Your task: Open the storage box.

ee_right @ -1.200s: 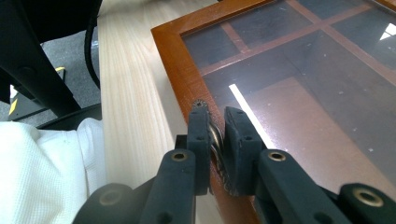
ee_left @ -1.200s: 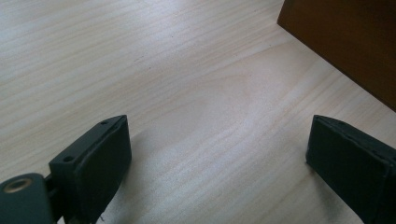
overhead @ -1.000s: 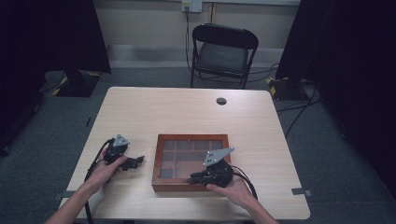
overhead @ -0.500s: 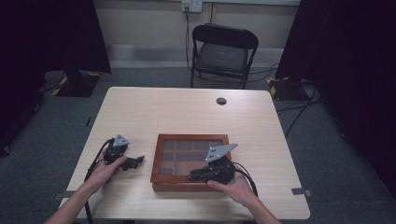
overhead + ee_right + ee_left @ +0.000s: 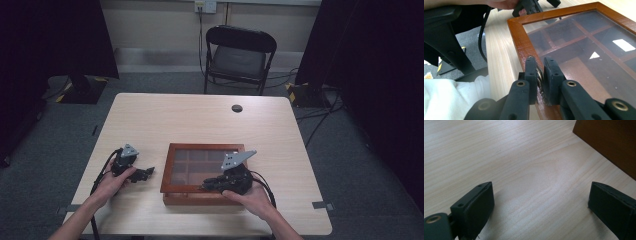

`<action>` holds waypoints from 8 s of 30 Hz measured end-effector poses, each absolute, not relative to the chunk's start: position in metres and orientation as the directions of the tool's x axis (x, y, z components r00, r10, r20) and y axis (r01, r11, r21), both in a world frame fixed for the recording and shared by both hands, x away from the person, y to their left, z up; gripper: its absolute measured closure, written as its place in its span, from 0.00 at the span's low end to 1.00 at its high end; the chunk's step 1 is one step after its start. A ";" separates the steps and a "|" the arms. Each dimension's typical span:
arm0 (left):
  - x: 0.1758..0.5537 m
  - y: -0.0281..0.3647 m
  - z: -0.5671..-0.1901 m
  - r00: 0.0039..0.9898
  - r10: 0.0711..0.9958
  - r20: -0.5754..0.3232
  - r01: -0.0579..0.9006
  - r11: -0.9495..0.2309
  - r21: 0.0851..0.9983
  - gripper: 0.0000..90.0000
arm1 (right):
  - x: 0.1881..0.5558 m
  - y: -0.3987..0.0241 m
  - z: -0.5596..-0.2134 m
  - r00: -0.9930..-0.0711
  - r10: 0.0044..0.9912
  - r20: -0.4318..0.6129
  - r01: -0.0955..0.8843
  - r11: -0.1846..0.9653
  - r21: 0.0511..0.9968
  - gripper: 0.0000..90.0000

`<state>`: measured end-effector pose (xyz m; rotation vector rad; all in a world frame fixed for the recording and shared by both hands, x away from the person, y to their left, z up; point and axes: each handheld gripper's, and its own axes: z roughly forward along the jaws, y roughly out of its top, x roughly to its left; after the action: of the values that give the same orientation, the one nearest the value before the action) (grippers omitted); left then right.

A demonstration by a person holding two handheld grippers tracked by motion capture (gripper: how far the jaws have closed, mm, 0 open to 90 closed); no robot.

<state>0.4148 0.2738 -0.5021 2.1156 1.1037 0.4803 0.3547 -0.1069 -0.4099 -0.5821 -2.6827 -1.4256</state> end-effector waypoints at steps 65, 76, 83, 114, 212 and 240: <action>0.416 0.274 -0.502 0.573 0.819 0.005 0.561 -0.397 0.726 0.06 | 0.381 -0.109 -0.350 -0.913 0.349 0.210 0.360 0.449 0.817 0.91; 0.416 0.274 -0.503 0.573 0.819 -0.004 0.564 -0.391 0.727 0.06 | 0.386 -0.110 -0.345 -0.911 0.349 0.218 0.364 0.436 0.823 0.91; 0.416 0.274 -0.502 0.579 0.816 0.007 0.559 -0.402 0.725 0.06 | 0.389 -0.110 -0.341 -0.911 0.352 0.214 0.362 0.436 0.824 0.91; 0.416 0.274 -0.503 0.578 0.816 0.003 0.561 -0.400 0.725 0.06 | 0.403 -0.110 -0.328 -0.902 0.369 0.224 0.374 0.406 0.834 0.92; 0.416 0.274 -0.502 0.579 0.815 0.004 0.560 -0.401 0.725 0.06 | 0.450 -0.107 -0.302 -0.871 0.386 0.304 0.452 0.385 0.805 0.84; 0.416 0.274 -0.502 0.581 0.814 0.006 0.560 -0.405 0.723 0.06 | 0.450 -0.106 -0.303 -0.870 0.390 0.301 0.451 0.383 0.806 0.87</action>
<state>0.4160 0.2745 -0.5024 2.1213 1.0887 0.4732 0.4500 -0.1060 -0.3028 -0.7795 -2.5611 -1.5231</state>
